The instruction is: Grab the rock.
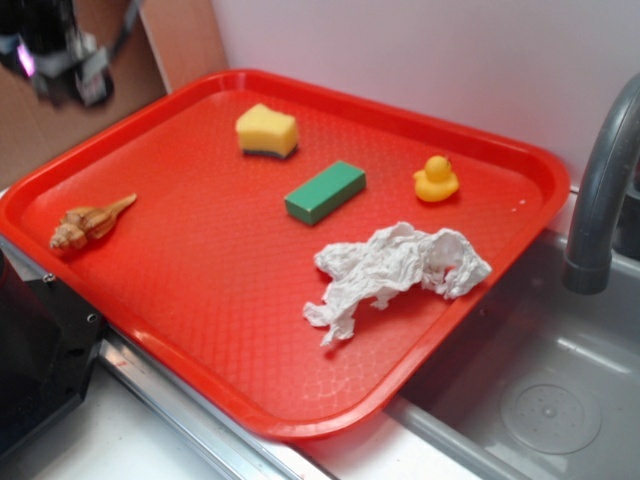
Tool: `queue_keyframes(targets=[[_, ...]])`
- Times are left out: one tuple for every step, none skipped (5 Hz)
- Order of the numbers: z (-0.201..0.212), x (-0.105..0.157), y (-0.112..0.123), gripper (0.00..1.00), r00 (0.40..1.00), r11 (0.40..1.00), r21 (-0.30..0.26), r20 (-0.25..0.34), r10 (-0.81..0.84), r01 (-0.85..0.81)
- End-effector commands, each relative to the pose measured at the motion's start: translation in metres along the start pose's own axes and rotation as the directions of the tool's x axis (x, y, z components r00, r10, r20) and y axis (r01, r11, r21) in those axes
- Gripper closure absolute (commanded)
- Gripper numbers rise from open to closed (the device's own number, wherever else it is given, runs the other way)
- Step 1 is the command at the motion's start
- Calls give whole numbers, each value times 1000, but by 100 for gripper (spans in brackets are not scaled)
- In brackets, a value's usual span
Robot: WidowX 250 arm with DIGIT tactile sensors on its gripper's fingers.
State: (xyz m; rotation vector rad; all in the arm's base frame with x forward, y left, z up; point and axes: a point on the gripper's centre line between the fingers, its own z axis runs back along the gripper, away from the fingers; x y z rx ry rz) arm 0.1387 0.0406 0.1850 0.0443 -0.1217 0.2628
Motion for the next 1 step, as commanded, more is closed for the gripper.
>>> queue_keyframes(targets=[[57, 49, -7, 100, 993, 991, 59, 8, 119, -120]])
